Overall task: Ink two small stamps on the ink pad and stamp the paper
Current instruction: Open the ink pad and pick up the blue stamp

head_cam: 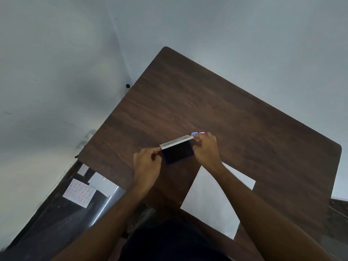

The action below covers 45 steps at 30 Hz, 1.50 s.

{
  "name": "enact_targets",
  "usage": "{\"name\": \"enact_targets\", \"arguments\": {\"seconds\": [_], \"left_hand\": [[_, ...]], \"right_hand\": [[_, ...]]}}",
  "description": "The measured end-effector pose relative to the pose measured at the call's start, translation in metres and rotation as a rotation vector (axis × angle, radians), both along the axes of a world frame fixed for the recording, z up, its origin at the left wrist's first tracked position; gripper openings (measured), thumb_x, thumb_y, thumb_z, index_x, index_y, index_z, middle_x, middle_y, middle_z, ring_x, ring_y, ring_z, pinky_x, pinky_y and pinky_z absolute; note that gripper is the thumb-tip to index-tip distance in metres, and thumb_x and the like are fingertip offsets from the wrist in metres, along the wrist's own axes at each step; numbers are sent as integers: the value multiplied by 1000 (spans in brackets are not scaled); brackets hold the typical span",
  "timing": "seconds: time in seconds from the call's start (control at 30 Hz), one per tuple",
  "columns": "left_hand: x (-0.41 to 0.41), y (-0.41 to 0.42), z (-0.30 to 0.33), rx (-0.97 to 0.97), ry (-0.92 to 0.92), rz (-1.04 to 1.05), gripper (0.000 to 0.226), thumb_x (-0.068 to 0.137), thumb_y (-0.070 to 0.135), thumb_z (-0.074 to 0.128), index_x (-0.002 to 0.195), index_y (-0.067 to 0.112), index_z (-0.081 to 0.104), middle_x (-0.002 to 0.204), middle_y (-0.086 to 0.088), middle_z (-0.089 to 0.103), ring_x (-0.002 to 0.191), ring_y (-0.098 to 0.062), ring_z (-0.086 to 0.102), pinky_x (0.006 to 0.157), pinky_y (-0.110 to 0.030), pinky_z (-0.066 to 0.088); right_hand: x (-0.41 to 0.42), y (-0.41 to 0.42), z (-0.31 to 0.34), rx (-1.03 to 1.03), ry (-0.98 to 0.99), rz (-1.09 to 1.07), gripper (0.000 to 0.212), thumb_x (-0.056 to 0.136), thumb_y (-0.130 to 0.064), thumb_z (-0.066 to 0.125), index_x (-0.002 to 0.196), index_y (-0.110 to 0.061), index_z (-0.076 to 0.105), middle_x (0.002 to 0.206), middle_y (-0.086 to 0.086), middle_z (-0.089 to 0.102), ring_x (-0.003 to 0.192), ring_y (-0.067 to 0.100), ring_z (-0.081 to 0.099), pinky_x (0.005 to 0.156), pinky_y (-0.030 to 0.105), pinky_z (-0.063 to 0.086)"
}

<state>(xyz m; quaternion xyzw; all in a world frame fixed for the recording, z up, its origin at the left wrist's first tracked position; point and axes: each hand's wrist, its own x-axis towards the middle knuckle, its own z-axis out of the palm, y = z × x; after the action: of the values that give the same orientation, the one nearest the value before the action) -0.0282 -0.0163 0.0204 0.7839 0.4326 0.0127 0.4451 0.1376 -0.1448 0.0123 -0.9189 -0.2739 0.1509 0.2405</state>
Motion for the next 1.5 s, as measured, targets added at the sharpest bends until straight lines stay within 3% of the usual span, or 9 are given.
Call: {"name": "enact_targets", "arguments": {"seconds": [0.17,0.33,0.4,0.57,0.87,1.07,1.2,1.33,1.5], "left_hand": [[12,18,-1,-35,-15,10,28,95,11,50,110,23,70,116,5,62,115,-15,46,94,-31,39],[25,29,-10,-174,-78,110,29,95,9,50,116,17,67,118,0,63,107,-12,58,87,-26,50],[29,33,-17,-235,-79,121,31,96,10,48,119,19,65,119,3,60,105,-8,58,81,-19,47],[38,42,-31,-347,-27,153,38,94,6,45,126,19,61,123,1,63,111,-12,58,98,-39,50],[46,38,-37,-396,-62,170,35,92,9,49,123,16,63,114,4,69,106,-11,63,94,-41,54],[39,38,-41,-250,-44,132,35,95,8,50,126,18,62,124,1,63,106,-6,57,89,-23,48],[33,39,-38,87,-12,-131,33,95,9,54,126,15,62,127,-5,59,116,-17,55,96,-33,51],[38,38,-32,119,-44,-218,29,95,8,54,121,15,66,127,-6,59,118,-20,54,99,-36,50],[47,30,-20,124,-153,-201,25,93,3,56,111,12,71,118,-6,65,115,-18,57,98,-36,51]], "right_hand": [[14,11,-6,-86,38,-20,11,80,-17,55,83,-23,63,87,-2,60,90,21,50,75,34,40],[31,28,-6,-126,15,20,32,76,-31,61,108,-36,64,93,-12,42,91,7,24,79,33,24],[36,35,-7,-161,27,29,33,76,-34,61,109,-37,64,95,-11,43,92,8,24,80,34,22],[40,51,-6,-264,73,109,40,74,-25,57,113,-30,62,101,-3,44,101,17,31,81,38,24],[41,60,-6,-412,93,150,43,70,-30,60,112,-23,58,109,5,42,108,25,32,86,44,27],[46,49,-1,-225,73,20,31,79,-17,57,109,-16,65,110,8,58,109,28,45,90,42,35],[49,26,2,57,90,-171,20,87,-1,54,99,5,68,97,21,70,89,33,63,86,42,51],[51,9,-1,-124,-10,103,27,83,-15,54,56,-14,51,59,5,52,60,22,47,64,34,37],[46,9,-17,-418,-86,269,26,83,-40,64,71,-22,50,87,3,63,87,19,52,84,33,42]]}}
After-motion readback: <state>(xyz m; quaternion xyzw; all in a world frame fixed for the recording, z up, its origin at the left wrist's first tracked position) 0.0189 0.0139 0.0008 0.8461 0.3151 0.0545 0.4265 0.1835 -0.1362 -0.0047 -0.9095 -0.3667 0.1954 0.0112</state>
